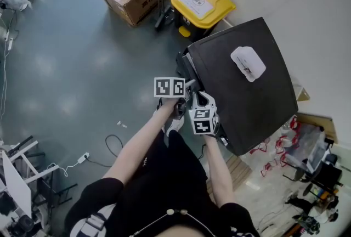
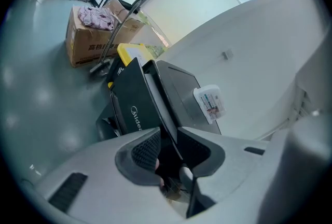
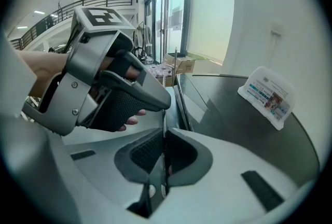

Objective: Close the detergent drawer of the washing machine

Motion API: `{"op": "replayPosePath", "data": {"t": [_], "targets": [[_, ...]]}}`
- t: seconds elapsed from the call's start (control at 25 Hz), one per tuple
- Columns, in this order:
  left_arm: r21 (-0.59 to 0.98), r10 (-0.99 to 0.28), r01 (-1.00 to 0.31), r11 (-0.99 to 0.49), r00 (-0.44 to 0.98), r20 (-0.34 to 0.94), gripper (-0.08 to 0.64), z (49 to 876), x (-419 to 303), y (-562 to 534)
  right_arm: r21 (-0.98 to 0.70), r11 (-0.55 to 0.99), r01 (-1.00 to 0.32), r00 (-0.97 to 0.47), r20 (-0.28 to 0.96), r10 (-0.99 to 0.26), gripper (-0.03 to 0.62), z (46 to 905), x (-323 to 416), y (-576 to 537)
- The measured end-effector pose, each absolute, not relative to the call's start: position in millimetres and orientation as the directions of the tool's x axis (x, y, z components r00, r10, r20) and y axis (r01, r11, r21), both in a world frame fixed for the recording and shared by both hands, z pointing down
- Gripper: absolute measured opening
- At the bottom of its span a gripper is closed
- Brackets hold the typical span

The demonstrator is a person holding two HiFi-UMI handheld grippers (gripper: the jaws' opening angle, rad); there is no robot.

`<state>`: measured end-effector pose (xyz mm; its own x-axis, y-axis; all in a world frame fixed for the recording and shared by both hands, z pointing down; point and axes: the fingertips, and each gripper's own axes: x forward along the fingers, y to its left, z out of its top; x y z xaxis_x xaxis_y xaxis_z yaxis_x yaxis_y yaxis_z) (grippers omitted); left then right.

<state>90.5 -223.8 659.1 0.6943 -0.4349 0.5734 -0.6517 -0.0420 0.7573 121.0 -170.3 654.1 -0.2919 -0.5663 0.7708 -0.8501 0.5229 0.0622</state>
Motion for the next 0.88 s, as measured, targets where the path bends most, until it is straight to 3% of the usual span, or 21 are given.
{"op": "replayPosePath", "data": {"t": [0.88], "targets": [[0.764, -0.429, -0.643, -0.053, 0.706, 0.564, 0.104, 654.1, 102.6, -233.6, 0.069, 0.498, -0.864, -0.268, 0.775, -0.573, 0.031, 649.2, 133.1, -178.9]]}}
